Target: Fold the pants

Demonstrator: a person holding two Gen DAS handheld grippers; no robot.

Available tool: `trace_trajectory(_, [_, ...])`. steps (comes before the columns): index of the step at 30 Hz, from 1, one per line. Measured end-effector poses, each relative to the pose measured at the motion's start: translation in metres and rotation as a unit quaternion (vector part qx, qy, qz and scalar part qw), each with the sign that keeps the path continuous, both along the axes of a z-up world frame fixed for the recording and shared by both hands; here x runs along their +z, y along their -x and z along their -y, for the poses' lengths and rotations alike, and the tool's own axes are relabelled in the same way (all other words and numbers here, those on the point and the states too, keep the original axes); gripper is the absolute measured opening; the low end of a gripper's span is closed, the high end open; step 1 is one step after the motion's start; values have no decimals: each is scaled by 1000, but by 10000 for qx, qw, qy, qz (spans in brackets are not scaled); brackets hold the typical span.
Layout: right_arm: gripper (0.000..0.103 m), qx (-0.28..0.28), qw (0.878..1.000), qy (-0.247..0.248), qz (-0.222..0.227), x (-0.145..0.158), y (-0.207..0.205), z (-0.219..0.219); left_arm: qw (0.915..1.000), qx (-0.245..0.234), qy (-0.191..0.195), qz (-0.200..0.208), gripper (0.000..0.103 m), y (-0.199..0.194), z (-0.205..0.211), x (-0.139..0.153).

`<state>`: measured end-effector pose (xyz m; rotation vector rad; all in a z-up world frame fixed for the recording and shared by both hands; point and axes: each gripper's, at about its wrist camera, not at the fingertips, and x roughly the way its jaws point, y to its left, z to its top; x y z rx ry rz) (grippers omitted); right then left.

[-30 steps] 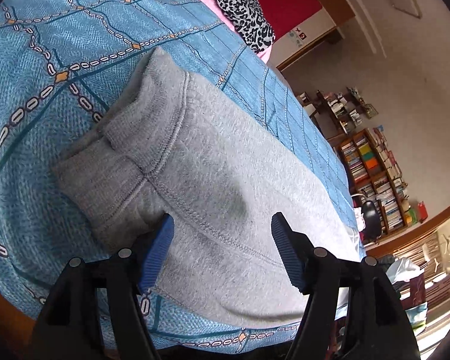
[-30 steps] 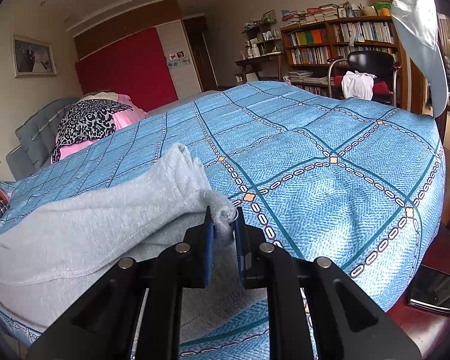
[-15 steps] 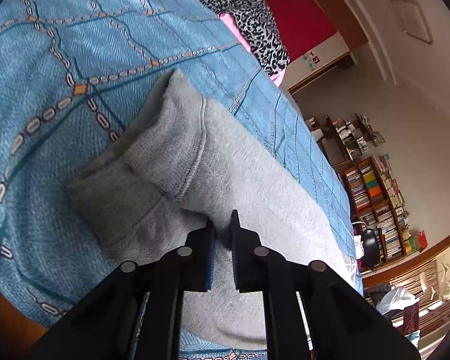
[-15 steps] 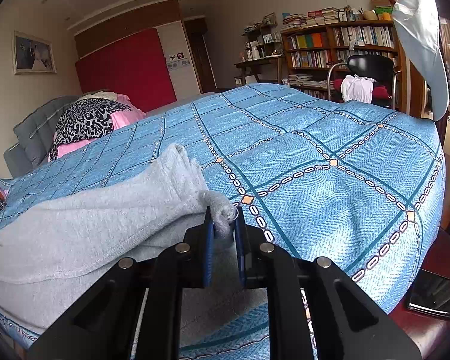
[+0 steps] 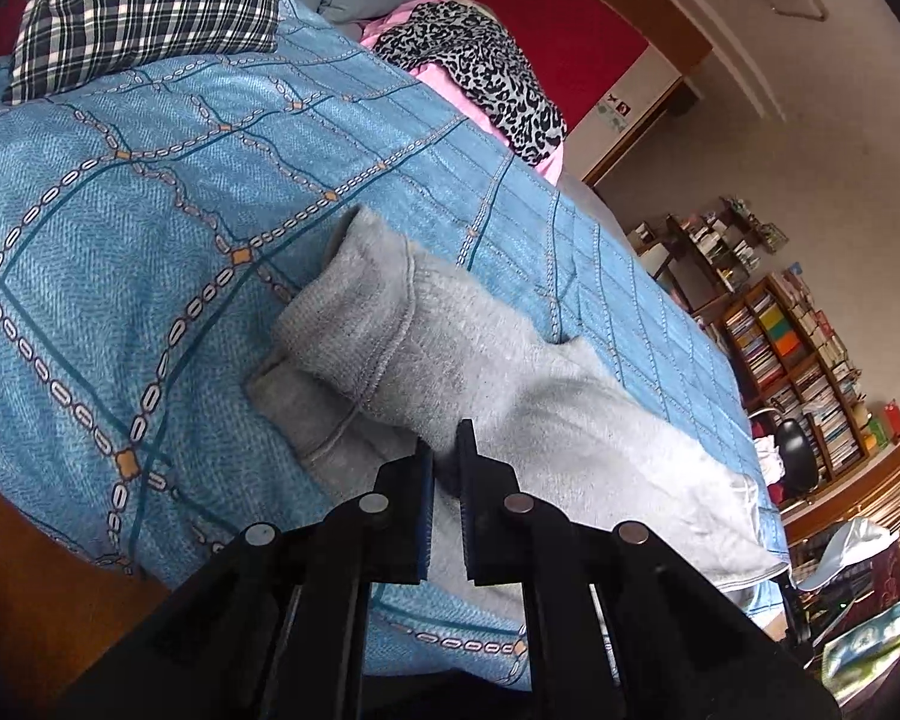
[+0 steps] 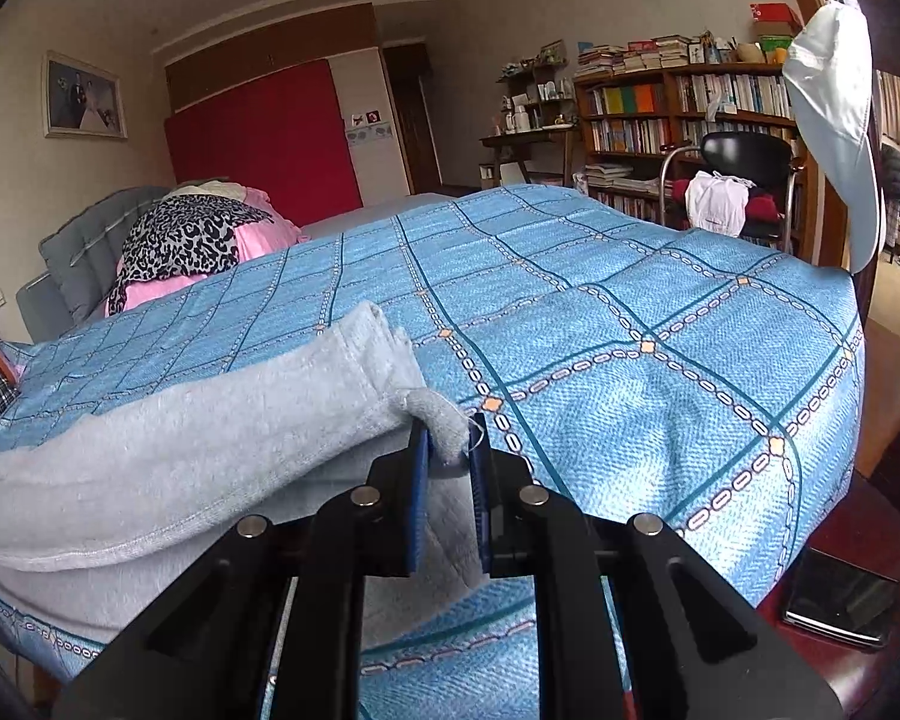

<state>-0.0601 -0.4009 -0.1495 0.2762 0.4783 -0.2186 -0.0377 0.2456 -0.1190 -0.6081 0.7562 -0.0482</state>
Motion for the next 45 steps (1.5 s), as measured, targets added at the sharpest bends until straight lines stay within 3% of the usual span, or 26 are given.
trace_trajectory(7, [14,-316,9990,-321,-62,-14,21,15,9991,12,-331,-279,7,-2,6,-24])
trace_trajectory(10, [14,-308,9953,-915,42,-18,31,32,9986,-1,-408,-331,7,-3,9,-30])
trace_trajectory(13, [15,209,9861,-1644,92,-23,32,38,9986,10,-414,-314,7,-3,9,-33])
trace_trajectory(15, [28,530,9762,-2098,151,-27,32,37,9987,16,-417,-289,7,-5,10,-32])
trace_trajectory(17, [51,731,9674,-2419,187,-31,32,34,9988,17,-402,-262,7,-5,9,-33])
trace_trajectory(18, [55,783,9632,-2563,202,-33,32,32,9989,16,-386,-257,7,-5,9,-33])
trace_trajectory(23, [58,794,9500,-3017,140,-41,25,34,9992,-11,-341,-197,7,-3,8,-31])
trace_trajectory(25, [58,754,9489,-3063,96,-41,14,35,9992,-25,-354,-160,7,-3,7,-30])
trace_trajectory(27, [49,628,9514,-3013,87,-40,2,37,9992,-36,-378,-118,7,-4,7,-27])
trace_trajectory(29, [16,399,9597,-2781,-32,-37,-9,37,9992,-48,-392,-65,7,-4,7,-23])
trace_trajectory(37, [11,149,9820,-1840,398,6,24,31,9996,-42,-286,-20,7,0,1,-27])
trace_trajectory(41, [11,9,9872,-1589,-119,-20,25,29,9992,-128,-344,-148,8,-1,2,-40])
trace_trajectory(45, [12,-176,9914,-1209,-479,-51,19,21,9962,-167,-847,-94,12,2,13,-40])
